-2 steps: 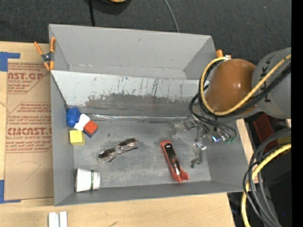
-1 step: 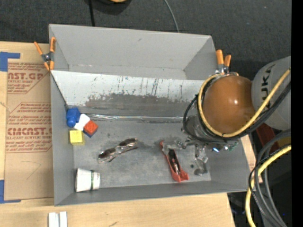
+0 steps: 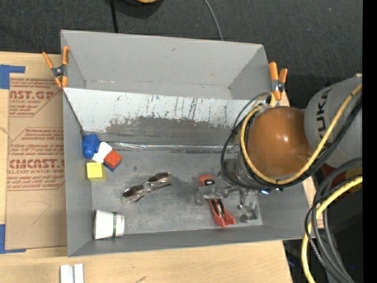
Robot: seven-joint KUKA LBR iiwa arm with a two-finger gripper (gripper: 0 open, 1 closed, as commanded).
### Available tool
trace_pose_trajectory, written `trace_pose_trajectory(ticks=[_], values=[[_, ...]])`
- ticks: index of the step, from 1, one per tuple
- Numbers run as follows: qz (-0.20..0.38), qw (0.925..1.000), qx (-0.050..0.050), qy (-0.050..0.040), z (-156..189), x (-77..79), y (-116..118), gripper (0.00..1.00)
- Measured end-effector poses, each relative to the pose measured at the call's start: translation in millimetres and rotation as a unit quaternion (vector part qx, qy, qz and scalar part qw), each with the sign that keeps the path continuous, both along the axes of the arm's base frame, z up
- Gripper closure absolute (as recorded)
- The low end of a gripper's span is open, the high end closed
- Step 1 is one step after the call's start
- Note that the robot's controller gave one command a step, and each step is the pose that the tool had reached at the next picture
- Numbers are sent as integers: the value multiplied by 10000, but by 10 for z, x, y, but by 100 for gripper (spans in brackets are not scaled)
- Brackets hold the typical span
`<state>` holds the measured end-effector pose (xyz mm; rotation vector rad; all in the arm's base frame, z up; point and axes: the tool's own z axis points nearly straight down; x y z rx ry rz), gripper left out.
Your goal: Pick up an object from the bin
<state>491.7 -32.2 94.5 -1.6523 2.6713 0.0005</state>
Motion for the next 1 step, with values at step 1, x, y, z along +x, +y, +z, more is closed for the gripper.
trace_pose_trajectory(ticks=[1], values=[[2557,9668,11,-6,-255,92,-5,100]])
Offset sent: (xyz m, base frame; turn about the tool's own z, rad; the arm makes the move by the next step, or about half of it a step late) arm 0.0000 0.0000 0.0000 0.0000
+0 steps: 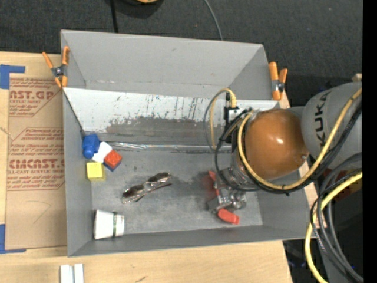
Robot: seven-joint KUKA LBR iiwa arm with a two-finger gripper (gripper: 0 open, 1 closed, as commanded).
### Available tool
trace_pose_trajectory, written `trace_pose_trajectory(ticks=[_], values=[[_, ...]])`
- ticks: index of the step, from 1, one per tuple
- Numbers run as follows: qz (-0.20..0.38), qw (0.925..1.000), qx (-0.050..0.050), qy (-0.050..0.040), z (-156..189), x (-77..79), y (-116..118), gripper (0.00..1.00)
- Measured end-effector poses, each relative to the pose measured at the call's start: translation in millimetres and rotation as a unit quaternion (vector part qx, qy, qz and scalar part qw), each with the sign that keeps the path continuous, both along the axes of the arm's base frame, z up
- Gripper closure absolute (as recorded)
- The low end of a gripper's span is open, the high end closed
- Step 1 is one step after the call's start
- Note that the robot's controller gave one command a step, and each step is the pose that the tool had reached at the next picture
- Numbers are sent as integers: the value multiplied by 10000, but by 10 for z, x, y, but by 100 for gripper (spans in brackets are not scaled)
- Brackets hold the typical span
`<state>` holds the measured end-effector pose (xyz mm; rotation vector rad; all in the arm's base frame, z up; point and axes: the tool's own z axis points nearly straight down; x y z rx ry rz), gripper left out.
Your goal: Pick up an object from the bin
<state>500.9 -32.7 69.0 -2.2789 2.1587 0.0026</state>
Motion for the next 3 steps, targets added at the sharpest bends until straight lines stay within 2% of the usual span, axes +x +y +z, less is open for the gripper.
trace_pose_trajectory(ticks=[3], values=[[-1,10000,5,24,139,-14,8,100]])
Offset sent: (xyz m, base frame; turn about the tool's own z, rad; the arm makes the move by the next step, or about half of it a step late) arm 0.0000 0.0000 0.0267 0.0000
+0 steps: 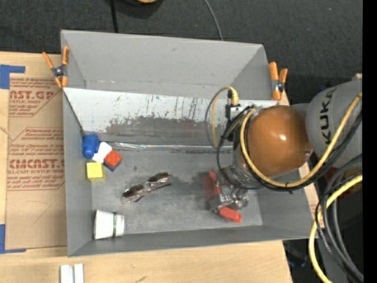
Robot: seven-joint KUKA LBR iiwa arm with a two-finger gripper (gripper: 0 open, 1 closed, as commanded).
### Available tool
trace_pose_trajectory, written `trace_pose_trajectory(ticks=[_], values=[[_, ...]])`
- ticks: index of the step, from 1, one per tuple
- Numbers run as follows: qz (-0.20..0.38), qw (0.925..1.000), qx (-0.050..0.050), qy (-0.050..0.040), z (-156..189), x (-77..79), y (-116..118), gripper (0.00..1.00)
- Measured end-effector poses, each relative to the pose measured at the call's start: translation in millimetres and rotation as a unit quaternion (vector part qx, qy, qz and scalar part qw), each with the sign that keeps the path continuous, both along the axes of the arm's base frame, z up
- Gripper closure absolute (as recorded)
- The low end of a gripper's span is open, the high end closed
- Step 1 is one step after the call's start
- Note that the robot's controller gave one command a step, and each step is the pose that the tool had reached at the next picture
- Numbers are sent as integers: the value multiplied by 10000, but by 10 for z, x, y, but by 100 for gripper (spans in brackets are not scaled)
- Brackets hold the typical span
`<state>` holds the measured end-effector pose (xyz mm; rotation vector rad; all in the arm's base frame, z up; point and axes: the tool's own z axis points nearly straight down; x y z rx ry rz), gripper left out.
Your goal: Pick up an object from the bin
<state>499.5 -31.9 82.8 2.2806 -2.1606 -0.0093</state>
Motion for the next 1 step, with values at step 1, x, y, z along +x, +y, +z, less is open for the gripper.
trace_pose_trajectory(ticks=[1], values=[[-1,10000,1,-19,118,9,1,100]])
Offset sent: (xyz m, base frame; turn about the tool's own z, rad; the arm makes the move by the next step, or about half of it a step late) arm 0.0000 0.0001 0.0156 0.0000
